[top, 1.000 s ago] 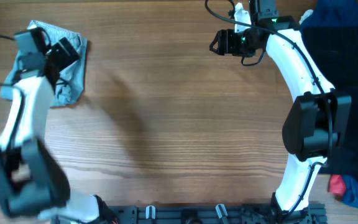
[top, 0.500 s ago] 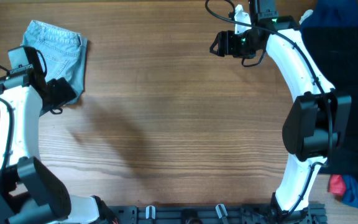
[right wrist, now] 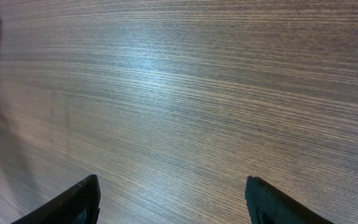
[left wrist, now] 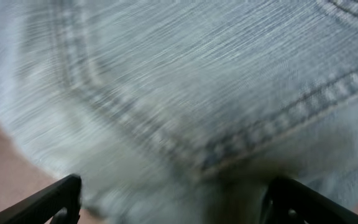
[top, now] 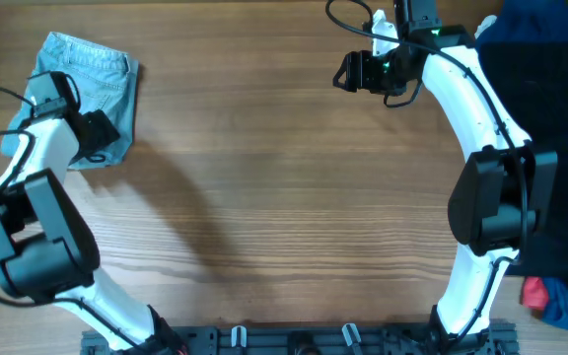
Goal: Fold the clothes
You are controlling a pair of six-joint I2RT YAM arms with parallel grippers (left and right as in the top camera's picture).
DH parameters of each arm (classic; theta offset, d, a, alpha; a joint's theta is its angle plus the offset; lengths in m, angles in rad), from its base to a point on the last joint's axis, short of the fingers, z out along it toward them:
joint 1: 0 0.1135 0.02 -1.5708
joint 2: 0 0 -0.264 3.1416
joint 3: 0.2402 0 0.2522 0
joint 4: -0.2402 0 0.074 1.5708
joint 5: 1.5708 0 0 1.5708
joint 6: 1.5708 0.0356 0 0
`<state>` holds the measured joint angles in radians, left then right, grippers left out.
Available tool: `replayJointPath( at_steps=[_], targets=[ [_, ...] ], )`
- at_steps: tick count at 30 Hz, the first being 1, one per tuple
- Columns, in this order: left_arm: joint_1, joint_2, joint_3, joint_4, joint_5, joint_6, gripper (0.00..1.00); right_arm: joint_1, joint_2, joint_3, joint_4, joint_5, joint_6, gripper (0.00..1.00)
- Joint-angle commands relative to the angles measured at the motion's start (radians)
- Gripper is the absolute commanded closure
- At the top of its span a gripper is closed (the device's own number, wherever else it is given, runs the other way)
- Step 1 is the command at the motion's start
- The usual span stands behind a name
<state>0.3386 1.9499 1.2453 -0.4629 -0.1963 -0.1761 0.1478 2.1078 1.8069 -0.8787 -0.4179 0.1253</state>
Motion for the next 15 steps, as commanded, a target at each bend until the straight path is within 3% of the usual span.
replayJointPath(
  at_steps=[1, 7, 12, 13, 14, 15],
  targets=[
    [-0.044, 0.093, -0.005, 0.071, 0.021, 0.016, 0.03, 0.006, -0.021, -0.002, -0.001, 0.0, -0.018, 0.24],
    [-0.095, 0.188, -0.004, 0.274, 0.043, 0.014, 0.02, 0.006, -0.021, -0.002, -0.01, 0.0, -0.018, 0.24],
    [-0.094, 0.193, -0.004, 0.345, 0.042, 0.016, 0.01, 0.006, -0.021, -0.002, -0.009, 0.0, -0.018, 0.24],
    [-0.094, 0.192, -0.003, 0.346, 0.042, 0.016, 0.0, 0.006, -0.021, -0.002, -0.008, 0.0, -0.018, 0.22],
    [-0.096, 0.19, 0.002, 0.34, 0.043, 0.016, 0.0, 0.006, -0.021, -0.002, -0.005, 0.008, -0.017, 0.03],
    [-0.097, 0.184, 0.007, 0.328, 0.042, 0.016, 0.0, 0.006, -0.021, -0.002, 0.003, 0.008, -0.02, 0.01]
  ],
)
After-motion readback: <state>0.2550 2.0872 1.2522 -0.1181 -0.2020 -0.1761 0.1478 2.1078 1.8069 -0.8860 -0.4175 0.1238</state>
